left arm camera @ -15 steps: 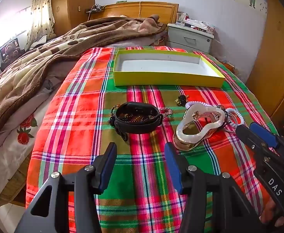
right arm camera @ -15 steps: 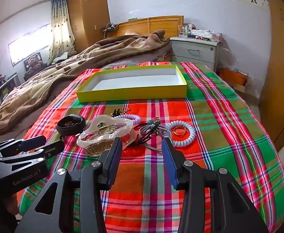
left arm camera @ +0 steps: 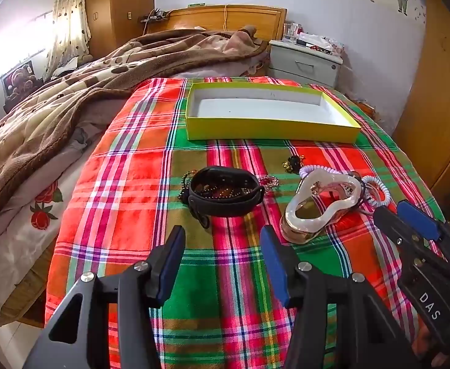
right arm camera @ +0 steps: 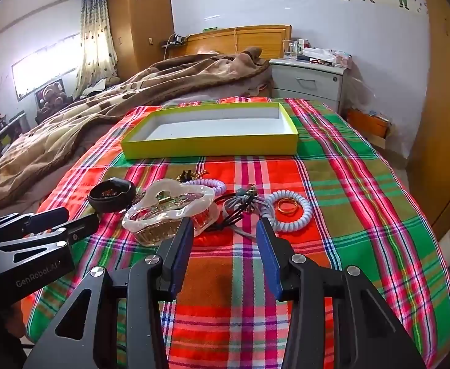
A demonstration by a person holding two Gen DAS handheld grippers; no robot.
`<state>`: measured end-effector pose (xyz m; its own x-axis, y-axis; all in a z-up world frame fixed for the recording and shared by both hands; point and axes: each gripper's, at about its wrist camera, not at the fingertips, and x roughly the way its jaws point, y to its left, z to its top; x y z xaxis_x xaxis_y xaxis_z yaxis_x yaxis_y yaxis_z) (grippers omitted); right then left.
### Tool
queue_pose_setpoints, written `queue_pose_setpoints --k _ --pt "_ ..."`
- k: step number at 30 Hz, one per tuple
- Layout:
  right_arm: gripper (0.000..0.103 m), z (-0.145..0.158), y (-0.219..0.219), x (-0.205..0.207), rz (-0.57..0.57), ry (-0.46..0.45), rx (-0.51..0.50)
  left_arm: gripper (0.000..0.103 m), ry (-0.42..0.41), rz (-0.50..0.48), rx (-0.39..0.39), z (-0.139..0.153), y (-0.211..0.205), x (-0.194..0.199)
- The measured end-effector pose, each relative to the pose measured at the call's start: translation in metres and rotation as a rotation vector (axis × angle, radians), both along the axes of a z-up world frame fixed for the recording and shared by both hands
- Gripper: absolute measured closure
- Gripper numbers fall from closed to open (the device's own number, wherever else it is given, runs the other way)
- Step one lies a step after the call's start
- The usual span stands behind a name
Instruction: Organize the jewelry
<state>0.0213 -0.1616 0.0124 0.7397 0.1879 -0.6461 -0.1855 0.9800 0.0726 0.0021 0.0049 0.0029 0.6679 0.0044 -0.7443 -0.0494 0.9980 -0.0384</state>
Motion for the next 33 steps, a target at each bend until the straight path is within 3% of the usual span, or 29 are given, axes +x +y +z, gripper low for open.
queue_pose_setpoints --k 33 --pt "0.06 0.0019 0.003 -0.0017 0.002 -0.006 -0.003 0.05 0.001 0.007 -0.004 0.0027 0.0022 -0.003"
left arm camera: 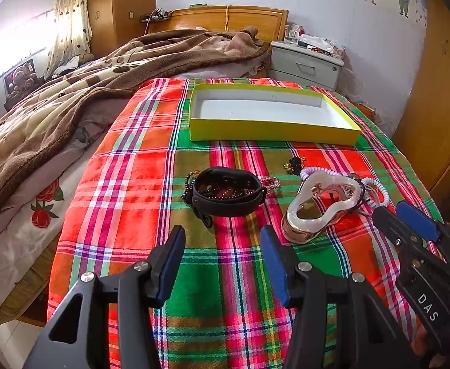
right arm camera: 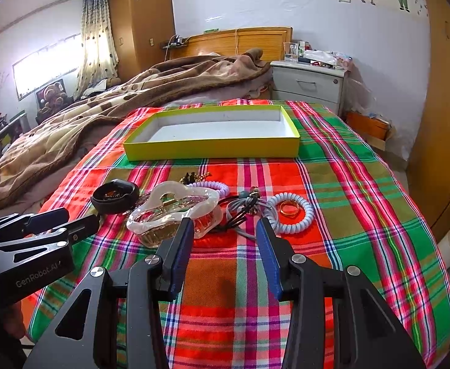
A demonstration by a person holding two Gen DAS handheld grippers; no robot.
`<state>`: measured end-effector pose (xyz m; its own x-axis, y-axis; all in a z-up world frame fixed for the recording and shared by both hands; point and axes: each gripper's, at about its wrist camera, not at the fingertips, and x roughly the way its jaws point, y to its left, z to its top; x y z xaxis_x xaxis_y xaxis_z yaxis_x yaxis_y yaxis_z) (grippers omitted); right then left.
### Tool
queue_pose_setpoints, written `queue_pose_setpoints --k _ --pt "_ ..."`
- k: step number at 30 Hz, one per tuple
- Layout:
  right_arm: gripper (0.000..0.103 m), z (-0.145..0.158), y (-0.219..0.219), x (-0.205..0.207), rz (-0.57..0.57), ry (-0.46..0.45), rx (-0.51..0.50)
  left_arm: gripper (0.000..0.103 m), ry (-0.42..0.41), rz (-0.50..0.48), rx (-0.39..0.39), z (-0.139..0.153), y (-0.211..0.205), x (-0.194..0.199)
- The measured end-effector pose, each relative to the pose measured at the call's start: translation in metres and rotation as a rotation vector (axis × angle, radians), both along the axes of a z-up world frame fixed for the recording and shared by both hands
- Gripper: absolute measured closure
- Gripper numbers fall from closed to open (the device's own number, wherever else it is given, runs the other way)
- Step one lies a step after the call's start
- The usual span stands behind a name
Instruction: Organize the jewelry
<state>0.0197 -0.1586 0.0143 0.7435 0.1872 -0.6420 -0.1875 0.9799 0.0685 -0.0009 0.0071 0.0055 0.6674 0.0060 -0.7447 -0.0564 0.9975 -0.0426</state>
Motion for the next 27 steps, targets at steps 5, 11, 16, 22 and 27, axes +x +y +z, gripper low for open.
queue_pose_setpoints --k 5,11,16,22,27 --pt "0.06 -0.0006 0.0005 -0.0008 0.001 0.001 -0.001 0.05 0.002 0.003 -0.003 -0.0001 0.0019 0.0003" --pt "0.06 -0.0007 0.0005 -0.0008 0.001 0.002 -0.001 0.05 0.005 0.001 -0.001 -0.0006 0.0016 0.001" --pt "0.06 -0.0007 0.0003 -0.0009 0.004 0.004 -0.001 0.05 0.006 0.001 -0.003 -0.0005 0.0019 0.0004" --pt "0.06 0.0005 0.0005 -0.0007 0.004 0.004 -0.002 0.05 0.005 0.003 -0.003 0.0005 0.003 0.0002" --pt "0.06 0.0003 -0.0001 -0.0003 0.005 0.005 0.001 0.05 0.005 0.004 -0.006 0.0003 0.0033 -0.0001"
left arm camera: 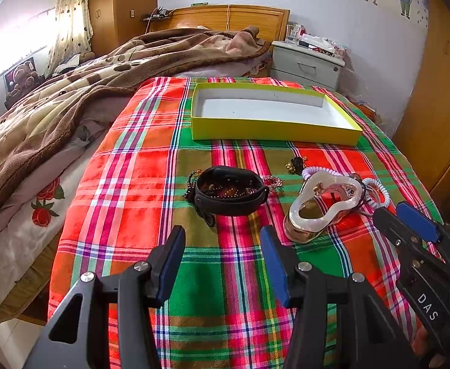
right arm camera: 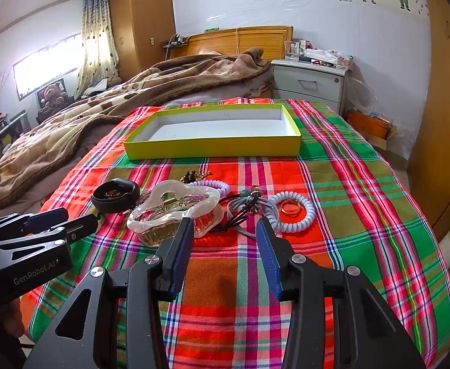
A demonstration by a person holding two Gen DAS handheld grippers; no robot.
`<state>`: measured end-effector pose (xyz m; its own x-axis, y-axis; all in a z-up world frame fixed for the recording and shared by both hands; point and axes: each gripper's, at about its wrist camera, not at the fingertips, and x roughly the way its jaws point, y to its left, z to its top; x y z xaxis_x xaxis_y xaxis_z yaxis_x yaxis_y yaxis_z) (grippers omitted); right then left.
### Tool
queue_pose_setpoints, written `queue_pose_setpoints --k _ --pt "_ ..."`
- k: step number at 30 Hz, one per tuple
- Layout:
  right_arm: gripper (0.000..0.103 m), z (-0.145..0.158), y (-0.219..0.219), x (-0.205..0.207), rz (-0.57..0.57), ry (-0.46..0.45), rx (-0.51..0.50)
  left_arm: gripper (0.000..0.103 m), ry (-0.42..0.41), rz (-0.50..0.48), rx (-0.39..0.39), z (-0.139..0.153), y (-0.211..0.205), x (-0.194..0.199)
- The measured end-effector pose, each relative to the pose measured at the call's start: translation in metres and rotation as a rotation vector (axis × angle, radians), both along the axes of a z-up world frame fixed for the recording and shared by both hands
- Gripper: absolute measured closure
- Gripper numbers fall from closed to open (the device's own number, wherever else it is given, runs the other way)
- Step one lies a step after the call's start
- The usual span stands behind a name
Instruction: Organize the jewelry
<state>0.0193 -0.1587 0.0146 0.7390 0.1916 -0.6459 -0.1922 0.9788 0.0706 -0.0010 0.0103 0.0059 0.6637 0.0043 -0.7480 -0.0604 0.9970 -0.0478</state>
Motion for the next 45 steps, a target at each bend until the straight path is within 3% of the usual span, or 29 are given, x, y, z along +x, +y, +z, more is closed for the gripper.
queue_pose_setpoints --k 7,13,19,26,36,45 --pt "0.06 -0.001 -0.002 0.004 0.012 0.026 0.053 0.05 0.003 -0.005 -0.029 -0.001 0.006 0.001" --pt "0.06 -0.007 0.002 0.02 0.06 0.131 0.194 0.05 -0.006 -0.007 -0.119 0.0 0.024 0.003" --pt "0.06 -0.011 0.01 0.041 0.023 0.207 0.275 0.05 0.001 0.015 -0.141 0.001 0.043 0.009" --pt "0.06 -0.019 0.02 0.056 -0.024 0.263 0.24 0.05 0.019 0.021 -0.148 -0.003 0.056 0.018" --pt "0.062 -0.014 0.032 0.064 -0.036 0.209 -0.004 0.05 0.053 -0.002 -0.168 -0.009 0.067 0.035" --pt "0.068 -0.013 0.026 0.057 0.009 0.188 -0.022 0.05 0.11 -0.069 -0.215 -0.011 0.066 0.052"
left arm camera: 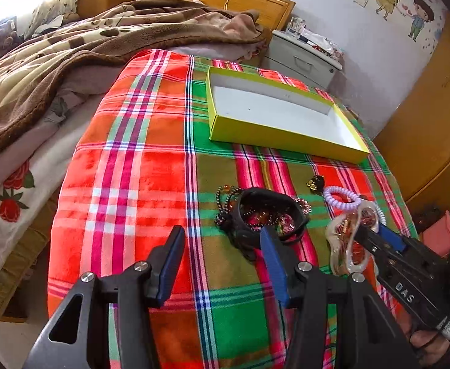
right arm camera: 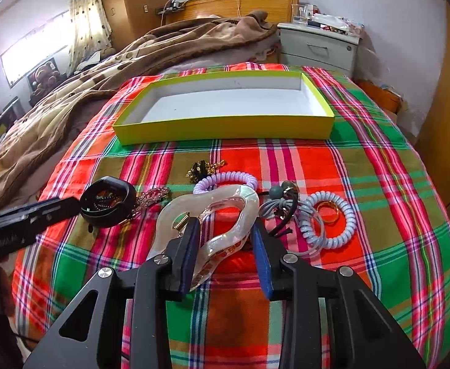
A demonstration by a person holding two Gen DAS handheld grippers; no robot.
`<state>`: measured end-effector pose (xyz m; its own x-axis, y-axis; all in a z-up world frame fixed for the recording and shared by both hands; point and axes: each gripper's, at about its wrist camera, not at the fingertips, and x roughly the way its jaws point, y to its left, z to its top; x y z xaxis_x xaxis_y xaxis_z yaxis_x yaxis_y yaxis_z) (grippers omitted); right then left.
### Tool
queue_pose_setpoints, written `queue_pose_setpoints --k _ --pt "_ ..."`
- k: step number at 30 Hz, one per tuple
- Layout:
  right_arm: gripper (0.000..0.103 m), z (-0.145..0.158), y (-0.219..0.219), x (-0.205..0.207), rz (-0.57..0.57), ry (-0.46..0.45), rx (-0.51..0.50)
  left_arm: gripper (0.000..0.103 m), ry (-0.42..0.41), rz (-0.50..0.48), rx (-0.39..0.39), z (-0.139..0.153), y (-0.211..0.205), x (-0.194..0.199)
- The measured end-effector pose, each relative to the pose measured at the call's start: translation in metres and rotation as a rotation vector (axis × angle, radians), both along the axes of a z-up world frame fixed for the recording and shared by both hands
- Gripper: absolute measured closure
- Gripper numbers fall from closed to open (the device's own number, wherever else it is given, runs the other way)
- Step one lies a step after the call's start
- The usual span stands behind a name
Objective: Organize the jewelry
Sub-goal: 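Grasp the clear hair claw clip with the right tool while the left tool grasps the black watch band, then carry the claw clip and watch band into the yellow box while both tools open to release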
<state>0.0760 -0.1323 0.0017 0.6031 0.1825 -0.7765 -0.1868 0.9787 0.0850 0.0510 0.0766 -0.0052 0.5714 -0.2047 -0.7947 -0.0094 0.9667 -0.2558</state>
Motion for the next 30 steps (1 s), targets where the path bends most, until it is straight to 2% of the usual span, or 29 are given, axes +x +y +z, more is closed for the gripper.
queue_pose_setpoints --k 3,6,9,12,14,17,19,21,23,26,30 --pt "0.068 0.002 -0.001 -0.002 0.02 -0.021 -0.014 0.05 0.007 -0.025 -0.016 0.003 0.0 0.007" --pt "0.068 0.003 -0.004 -0.002 0.054 -0.016 0.015 0.05 0.051 -0.064 -0.058 0.001 0.0 0.018" --pt "0.068 0.007 -0.005 -0.006 0.084 -0.041 0.028 0.051 0.068 -0.058 0.015 -0.002 -0.005 0.026" --pt "0.068 0.008 -0.013 -0.005 0.123 -0.002 0.13 0.051 0.072 -0.054 0.04 -0.002 -0.007 0.03" --pt "0.068 0.009 -0.017 -0.007 0.136 0.003 0.138 0.051 0.055 -0.055 0.11 -0.002 -0.012 0.031" --pt "0.068 0.008 -0.023 -0.007 0.144 0.028 0.165 0.051 0.081 -0.089 0.123 -0.005 -0.017 0.036" --pt "0.068 0.009 -0.029 -0.009 0.146 0.035 0.184 0.051 0.071 -0.1 0.17 -0.004 -0.024 0.036" --pt "0.068 0.011 -0.035 -0.01 0.134 0.028 0.19 0.055 0.057 -0.119 0.221 -0.003 -0.031 0.036" --pt "0.068 0.012 -0.039 -0.01 0.123 0.021 0.186 0.059 0.07 -0.132 0.216 -0.005 -0.033 0.039" --pt "0.068 0.013 -0.043 -0.01 0.115 0.014 0.199 0.063 0.069 -0.134 0.251 -0.007 -0.036 0.041" --pt "0.068 0.011 -0.044 -0.008 0.12 0.017 0.207 0.077 0.071 -0.137 0.246 -0.007 -0.039 0.044"
